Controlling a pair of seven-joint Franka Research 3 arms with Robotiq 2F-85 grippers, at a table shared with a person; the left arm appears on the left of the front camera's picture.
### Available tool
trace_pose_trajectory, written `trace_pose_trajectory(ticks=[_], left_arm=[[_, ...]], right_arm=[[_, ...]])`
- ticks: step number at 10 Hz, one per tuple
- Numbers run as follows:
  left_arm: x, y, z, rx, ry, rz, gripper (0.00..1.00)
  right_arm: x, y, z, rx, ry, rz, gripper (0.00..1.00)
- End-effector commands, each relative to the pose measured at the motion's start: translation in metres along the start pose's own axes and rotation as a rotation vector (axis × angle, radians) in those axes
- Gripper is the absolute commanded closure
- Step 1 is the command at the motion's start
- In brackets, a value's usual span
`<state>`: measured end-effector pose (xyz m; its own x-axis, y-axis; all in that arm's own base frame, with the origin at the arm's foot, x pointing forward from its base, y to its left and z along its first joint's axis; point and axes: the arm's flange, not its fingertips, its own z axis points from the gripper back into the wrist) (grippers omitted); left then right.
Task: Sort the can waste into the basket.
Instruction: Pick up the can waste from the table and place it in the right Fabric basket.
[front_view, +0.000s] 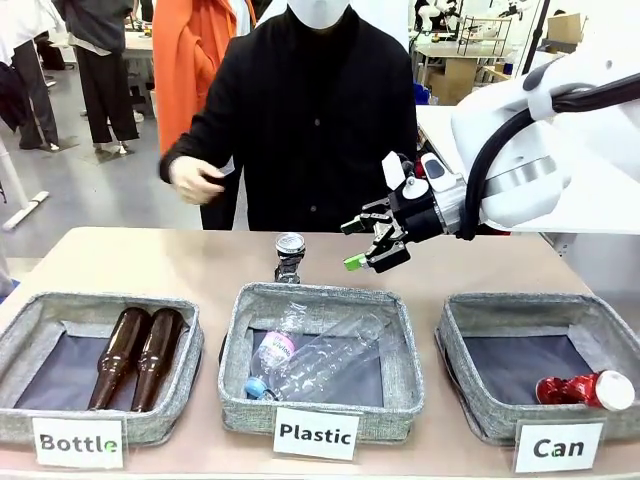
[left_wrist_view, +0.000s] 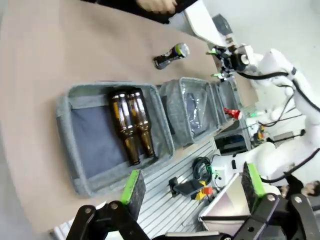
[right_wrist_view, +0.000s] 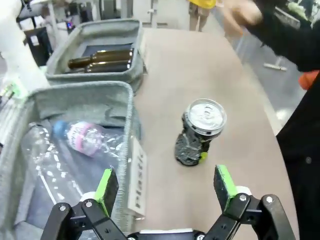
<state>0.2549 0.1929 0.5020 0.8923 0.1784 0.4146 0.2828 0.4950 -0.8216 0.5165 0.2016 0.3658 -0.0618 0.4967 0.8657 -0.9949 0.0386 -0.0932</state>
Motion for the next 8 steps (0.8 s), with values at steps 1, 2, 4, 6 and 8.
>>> trace_pose_trajectory(ticks=[1, 2, 4, 6, 8], left_arm=[[0.015, 0.008, -0.052, -0.087, -0.01, -0.059, 0.0], [0.017, 0.01, -0.088, -0.087, 0.006, -0.093, 0.0], [0.018, 0.016, -0.162, -0.126, 0.11, -0.118, 0.0], [-0.002, 0.021, -0.227, -0.13, 0.129, -0.128, 0.0], [0.003, 0.034, -0.255, -0.069, 0.116, -0.116, 0.0]], right_arm=[[-0.008, -0.022, -0.025, -0.022, -0.043, 0.021, 0.0], [-0.012, -0.029, -0.031, -0.047, -0.012, 0.028, 0.0], [-0.02, -0.041, -0.048, -0.021, -0.015, 0.005, 0.0], [-0.028, -0.048, -0.06, -0.015, -0.029, -0.027, 0.0], [-0.032, -0.053, -0.073, 0.046, -0.051, -0.04, 0.0]])
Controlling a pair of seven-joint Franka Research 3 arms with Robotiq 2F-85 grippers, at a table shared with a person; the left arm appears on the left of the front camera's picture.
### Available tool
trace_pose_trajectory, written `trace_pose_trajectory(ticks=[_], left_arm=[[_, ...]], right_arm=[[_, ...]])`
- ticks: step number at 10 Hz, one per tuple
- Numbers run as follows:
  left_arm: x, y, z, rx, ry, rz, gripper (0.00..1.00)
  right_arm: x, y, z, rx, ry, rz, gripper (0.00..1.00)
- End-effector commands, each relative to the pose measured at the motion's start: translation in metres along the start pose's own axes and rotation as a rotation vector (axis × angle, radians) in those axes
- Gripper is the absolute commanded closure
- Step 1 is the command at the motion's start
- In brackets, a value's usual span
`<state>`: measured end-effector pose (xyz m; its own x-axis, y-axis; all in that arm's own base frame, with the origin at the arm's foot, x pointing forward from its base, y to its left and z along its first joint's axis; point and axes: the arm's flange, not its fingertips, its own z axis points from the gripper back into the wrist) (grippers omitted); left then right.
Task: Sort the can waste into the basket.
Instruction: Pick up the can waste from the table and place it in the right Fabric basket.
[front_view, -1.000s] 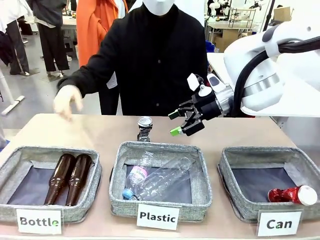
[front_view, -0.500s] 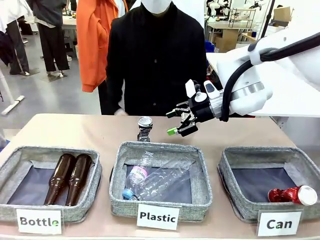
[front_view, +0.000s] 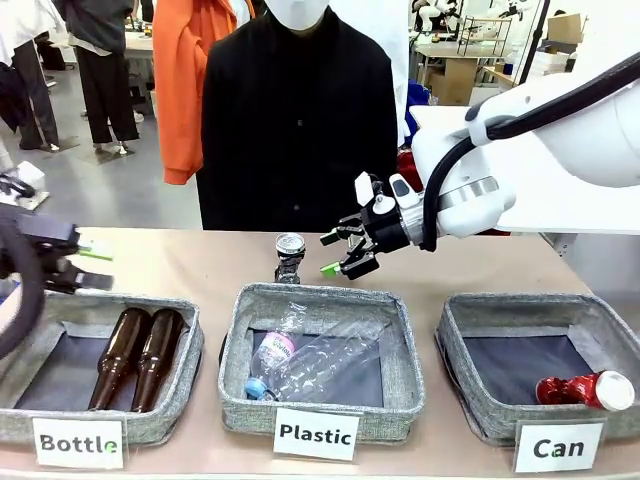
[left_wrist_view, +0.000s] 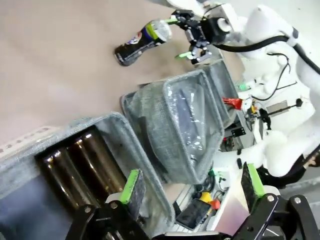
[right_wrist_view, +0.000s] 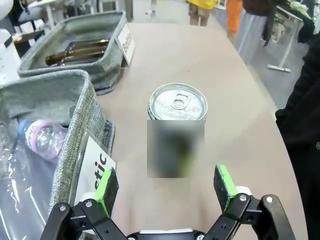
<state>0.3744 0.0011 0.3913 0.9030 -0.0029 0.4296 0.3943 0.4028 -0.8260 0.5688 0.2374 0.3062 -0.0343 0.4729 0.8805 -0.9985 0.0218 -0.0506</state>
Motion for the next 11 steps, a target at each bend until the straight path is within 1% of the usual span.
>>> trace_pose_trajectory(ticks=[1, 2, 3, 5, 7, 11], left_arm=[[-0.023, 0.009, -0.012, 0.054, 0.007, 0.035, 0.0], [0.0, 0.0, 0.0, 0.0, 0.0, 0.0, 0.0], [0.0, 0.0, 0.0, 0.0, 0.0, 0.0, 0.0], [0.0, 0.0, 0.0, 0.0, 0.0, 0.0, 0.0], [0.0, 0.0, 0.0, 0.0, 0.0, 0.0, 0.0], [0.0, 0.0, 0.0, 0.0, 0.0, 0.0, 0.0]], right_arm=[[0.002, -0.007, -0.012, 0.026, -0.029, -0.019, 0.0], [0.0, -0.008, -0.018, 0.014, -0.042, -0.026, 0.0], [-0.003, -0.011, -0.028, 0.02, -0.061, -0.043, 0.0], [-0.006, -0.015, -0.04, 0.031, -0.056, -0.069, 0.0], [-0.005, -0.02, -0.052, 0.021, -0.084, -0.103, 0.0], [-0.003, -0.024, -0.072, 0.068, -0.121, -0.144, 0.0]])
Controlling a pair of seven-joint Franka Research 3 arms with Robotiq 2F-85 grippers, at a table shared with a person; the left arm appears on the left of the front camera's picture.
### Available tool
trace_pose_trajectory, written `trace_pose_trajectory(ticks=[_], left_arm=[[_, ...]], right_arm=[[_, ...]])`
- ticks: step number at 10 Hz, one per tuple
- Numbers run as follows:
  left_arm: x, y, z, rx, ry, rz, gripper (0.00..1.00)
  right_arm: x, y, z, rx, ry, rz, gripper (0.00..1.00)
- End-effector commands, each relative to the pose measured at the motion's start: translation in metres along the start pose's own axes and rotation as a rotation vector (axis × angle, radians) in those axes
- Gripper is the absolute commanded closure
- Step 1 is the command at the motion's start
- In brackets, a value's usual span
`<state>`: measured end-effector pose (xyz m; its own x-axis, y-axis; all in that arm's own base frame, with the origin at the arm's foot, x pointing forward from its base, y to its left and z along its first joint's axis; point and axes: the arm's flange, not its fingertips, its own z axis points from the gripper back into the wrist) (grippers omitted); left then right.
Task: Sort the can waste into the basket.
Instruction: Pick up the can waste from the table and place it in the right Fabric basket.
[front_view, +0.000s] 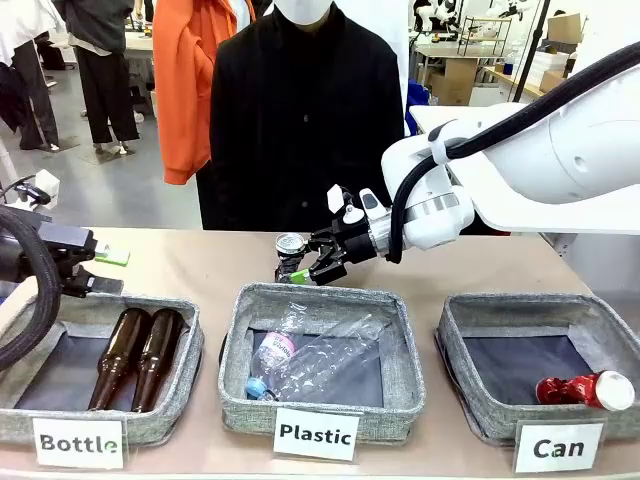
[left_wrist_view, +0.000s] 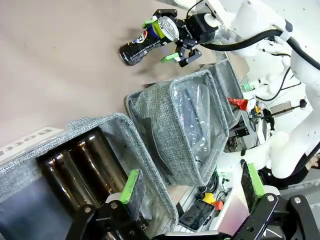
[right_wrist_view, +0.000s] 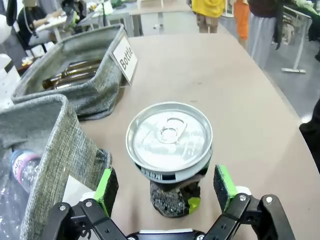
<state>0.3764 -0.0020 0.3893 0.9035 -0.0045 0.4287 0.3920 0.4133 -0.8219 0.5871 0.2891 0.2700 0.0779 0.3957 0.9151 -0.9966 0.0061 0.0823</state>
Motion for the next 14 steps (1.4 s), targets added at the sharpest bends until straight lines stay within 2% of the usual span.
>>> trace_pose_trajectory(ticks=[1, 4, 5, 6, 7, 8, 9, 14], left_arm=[[-0.001, -0.001, 0.004, -0.011, -0.002, 0.0, 0.0], [-0.001, -0.001, 0.004, -0.011, -0.002, 0.0, 0.0], [-0.001, -0.001, 0.004, -0.011, -0.002, 0.0, 0.0], [-0.001, -0.001, 0.004, -0.011, -0.002, 0.0, 0.0], [-0.001, -0.001, 0.004, -0.011, -0.002, 0.0, 0.0], [-0.001, -0.001, 0.004, -0.011, -0.002, 0.0, 0.0], [-0.001, -0.001, 0.004, -0.011, -0.002, 0.0, 0.0], [-0.001, -0.001, 0.004, -0.011, -0.002, 0.0, 0.0]], right_arm=[[0.005, -0.009, -0.011, 0.009, -0.056, -0.038, 0.0], [0.002, -0.012, -0.016, 0.072, -0.11, -0.048, 0.0], [-0.001, -0.011, -0.014, 0.094, -0.127, -0.033, 0.6], [-0.001, -0.01, -0.012, 0.105, -0.136, -0.034, 0.6], [-0.001, -0.009, -0.012, 0.112, -0.149, -0.032, 1.0], [-0.001, -0.009, -0.011, 0.111, -0.148, -0.035, 0.65], [-0.001, -0.01, -0.011, 0.11, -0.151, -0.033, 1.0], [0.009, -0.005, 0.007, 0.087, -0.175, 0.0, 1.0]])
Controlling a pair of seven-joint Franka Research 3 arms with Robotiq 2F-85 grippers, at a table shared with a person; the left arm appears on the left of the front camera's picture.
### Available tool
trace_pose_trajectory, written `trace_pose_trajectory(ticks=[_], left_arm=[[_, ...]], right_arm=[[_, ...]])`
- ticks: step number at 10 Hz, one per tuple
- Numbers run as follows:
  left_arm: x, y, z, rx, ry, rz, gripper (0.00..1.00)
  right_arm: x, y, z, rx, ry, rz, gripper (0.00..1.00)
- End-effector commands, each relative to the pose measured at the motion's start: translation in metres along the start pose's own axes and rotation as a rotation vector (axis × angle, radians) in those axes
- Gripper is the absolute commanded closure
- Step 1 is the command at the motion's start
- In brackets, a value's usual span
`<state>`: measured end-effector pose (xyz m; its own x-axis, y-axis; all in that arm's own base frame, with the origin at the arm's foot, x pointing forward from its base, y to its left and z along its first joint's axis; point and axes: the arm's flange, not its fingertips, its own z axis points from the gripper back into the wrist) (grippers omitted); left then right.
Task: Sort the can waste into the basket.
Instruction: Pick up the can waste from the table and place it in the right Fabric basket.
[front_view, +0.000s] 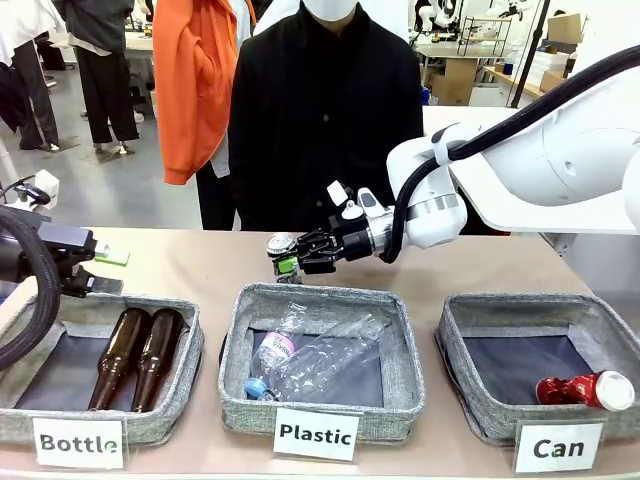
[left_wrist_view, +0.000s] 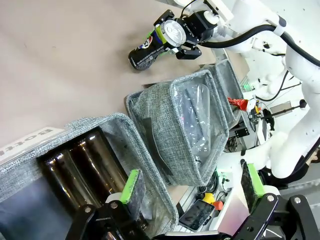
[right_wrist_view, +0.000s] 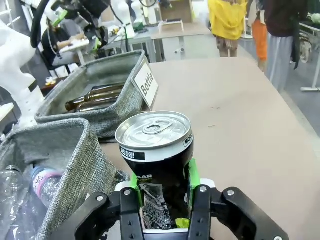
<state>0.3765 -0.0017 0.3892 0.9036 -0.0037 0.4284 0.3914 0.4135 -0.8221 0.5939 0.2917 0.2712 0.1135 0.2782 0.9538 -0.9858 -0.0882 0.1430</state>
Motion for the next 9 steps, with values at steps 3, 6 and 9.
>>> trace_pose_trajectory(ticks=[3, 6, 9], left_arm=[[-0.001, -0.001, 0.004, -0.012, -0.001, -0.001, 0.0], [-0.001, -0.001, 0.004, -0.012, -0.001, -0.001, 0.0], [-0.001, -0.001, 0.004, -0.012, -0.001, -0.001, 0.0]], right_arm=[[0.05, 0.032, 0.049, -0.065, -0.009, 0.107, 1.0], [0.129, 0.102, 0.116, -0.086, 0.267, 0.198, 1.0], [0.183, 0.181, 0.174, 0.061, 0.591, 0.154, 1.0]])
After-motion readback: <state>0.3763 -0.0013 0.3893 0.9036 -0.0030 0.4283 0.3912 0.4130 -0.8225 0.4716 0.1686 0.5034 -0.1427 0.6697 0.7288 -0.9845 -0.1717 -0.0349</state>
